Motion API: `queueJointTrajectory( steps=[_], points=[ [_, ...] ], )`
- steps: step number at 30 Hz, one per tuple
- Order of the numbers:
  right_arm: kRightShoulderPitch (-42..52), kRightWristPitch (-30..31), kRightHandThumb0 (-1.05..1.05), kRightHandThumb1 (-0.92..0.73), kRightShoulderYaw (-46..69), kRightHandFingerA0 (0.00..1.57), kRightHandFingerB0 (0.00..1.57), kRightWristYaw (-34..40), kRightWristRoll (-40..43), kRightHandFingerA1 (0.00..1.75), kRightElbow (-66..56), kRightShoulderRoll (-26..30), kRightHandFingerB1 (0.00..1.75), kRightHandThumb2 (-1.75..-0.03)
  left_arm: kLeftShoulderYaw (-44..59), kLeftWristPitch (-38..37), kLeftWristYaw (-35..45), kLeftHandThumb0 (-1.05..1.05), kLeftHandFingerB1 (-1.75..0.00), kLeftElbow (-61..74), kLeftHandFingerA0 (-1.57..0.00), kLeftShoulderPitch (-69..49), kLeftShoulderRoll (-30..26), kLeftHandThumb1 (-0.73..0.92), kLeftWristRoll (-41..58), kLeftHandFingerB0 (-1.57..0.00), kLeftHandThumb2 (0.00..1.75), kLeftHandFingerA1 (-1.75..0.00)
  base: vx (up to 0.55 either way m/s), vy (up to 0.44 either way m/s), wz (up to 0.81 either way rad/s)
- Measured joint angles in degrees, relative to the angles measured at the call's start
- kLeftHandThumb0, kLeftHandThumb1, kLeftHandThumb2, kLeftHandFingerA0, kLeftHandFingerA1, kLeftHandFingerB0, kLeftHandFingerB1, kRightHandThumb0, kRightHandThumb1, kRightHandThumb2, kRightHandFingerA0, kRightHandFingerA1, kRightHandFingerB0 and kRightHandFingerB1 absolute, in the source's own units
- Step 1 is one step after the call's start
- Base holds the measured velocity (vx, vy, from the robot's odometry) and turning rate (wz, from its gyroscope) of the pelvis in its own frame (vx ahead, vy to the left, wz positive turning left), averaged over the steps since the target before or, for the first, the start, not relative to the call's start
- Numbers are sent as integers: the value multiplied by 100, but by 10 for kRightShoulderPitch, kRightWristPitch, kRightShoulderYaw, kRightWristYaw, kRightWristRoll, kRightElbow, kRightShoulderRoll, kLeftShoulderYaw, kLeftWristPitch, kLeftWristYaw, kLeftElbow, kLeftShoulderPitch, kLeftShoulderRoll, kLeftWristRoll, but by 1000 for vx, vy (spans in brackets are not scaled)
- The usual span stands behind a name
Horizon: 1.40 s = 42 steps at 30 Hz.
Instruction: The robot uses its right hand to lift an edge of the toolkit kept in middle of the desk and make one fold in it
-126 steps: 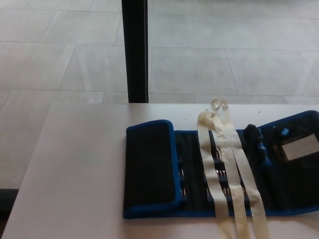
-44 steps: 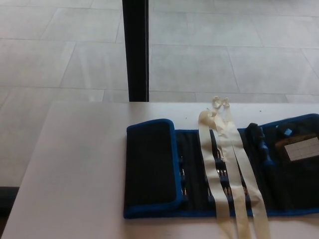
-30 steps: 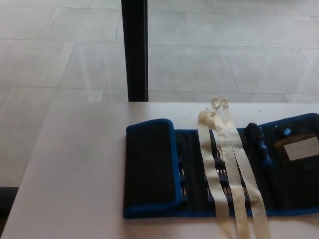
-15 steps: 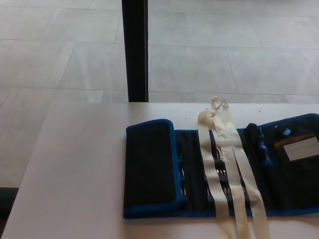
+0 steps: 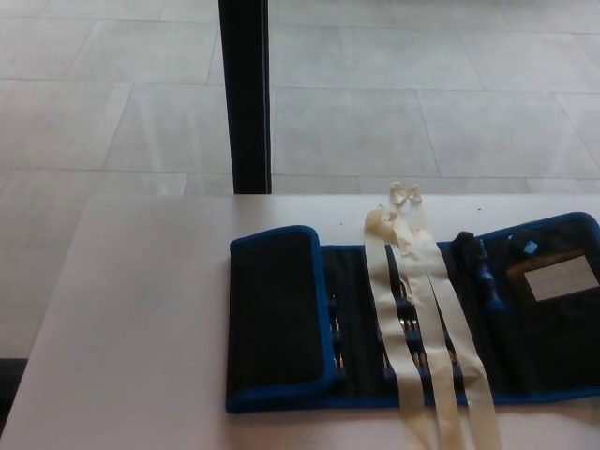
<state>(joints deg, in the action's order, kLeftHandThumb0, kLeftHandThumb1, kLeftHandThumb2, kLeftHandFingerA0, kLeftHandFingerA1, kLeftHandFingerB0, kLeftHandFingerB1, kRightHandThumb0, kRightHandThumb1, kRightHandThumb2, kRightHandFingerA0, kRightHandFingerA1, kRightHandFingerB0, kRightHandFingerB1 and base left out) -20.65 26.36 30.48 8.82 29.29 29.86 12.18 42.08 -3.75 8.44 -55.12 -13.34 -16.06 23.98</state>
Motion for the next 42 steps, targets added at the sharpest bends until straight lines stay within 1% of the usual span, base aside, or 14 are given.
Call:
queueJointTrajectory(
  steps=[2, 3, 4, 5, 12, 13, 18, 19, 20, 21, 29, 35, 41, 42],
  points=[
    [-1, -1, -64, -92, -5, 36, 24, 4, 0, 54, -10, -15, 44, -67, 0, 0, 0, -91, -38, 3, -33, -1, 0, 92, 1, -21, 84, -46, 0, 0, 0],
    [-1, -1, -64, -91, -8, 34, 21, 7, 0, 51, -17, -25, 41, -67, 0, 0, -1, -85, -48, 6, -30, -1, 0, 83, 2, -16, 119, -56, 0, 0, 0],
    [-1, -1, -64, -91, -10, 34, 21, 9, 0, 51, -25, -33, 41, -67, -1, 0, -1, -85, -48, 9, -30, -2, 0, 83, 2, -16, 119, -56, 0, 0, 0],
    [0, -1, -66, -75, -12, 27, 19, 10, 1, 56, -31, -39, 51, -100, -1, 1, -1, -93, -38, 11, -33, -3, 0, 92, 2, -19, 86, -47, 0, 0, 0],
    [12, 5, -66, -76, -19, 26, 15, 23, 4, 57, -81, -77, 50, -103, -4, 1, -2, -93, -39, 13, -36, -3, 0, 91, 5, -22, 85, -50, 0, 0, 0],
    [15, 8, -65, -92, -18, 33, 23, 24, 5, 52, -87, -79, 42, -67, -5, 1, -3, -93, -39, 16, -36, -3, 1, 92, 6, -21, 86, -49, 0, 0, 0],
    [28, 13, -62, -91, -13, 35, 26, 29, 9, 59, -111, -91, 45, -67, -8, 3, -11, -92, -33, 24, -35, -5, 1, 92, 9, -14, 87, -49, 0, 0, 0],
    [32, 12, -62, -90, -11, 39, 31, 30, 10, 54, -118, -95, 43, -67, -9, 3, -12, -83, -47, 23, -31, -5, 1, 83, 9, -15, 118, -55, 0, 0, 0],
    [36, 12, -62, -90, -10, 39, 31, 32, 11, 54, -128, -99, 43, -67, -10, 3, -13, -83, -47, 23, -31, -5, 1, 83, 9, -15, 118, -55, 0, 0, 0],
    [41, 13, -62, -88, -10, 43, 34, 33, 12, 53, -139, -104, 44, -66, -11, 3, -14, -94, -38, 23, -33, -5, 1, 92, 9, -19, 86, -48, 0, 0, 0],
    [85, -8, -62, -85, -57, 53, 41, 27, 1, 49, -237, -130, 44, -65, -14, 3, -20, -95, -39, 24, -37, -6, 1, 91, 9, -22, 87, -50, 0, 0, 0],
    [124, -69, -63, -86, -152, 48, 40, 3, -47, 53, -281, -119, 46, -65, -22, 3, -24, -94, -40, 25, -41, -7, 0, 91, 9, -25, 87, -51, 0, 0, 0],
    [155, -118, -63, -86, -245, 52, 43, -25, -95, 55, -309, -104, 46, -65, -24, 3, -27, -94, -39, 29, -40, -8, 1, 91, 9, -23, 87, -50, 0, 0, 3],
    [159, -125, -63, -86, -259, 51, 43, -30, -103, 58, -315, -100, 48, -66, -25, 3, -27, -90, -35, 31, -39, -9, 1, 92, 9, -14, 91, -52, 0, 0, 0]
  ],
)
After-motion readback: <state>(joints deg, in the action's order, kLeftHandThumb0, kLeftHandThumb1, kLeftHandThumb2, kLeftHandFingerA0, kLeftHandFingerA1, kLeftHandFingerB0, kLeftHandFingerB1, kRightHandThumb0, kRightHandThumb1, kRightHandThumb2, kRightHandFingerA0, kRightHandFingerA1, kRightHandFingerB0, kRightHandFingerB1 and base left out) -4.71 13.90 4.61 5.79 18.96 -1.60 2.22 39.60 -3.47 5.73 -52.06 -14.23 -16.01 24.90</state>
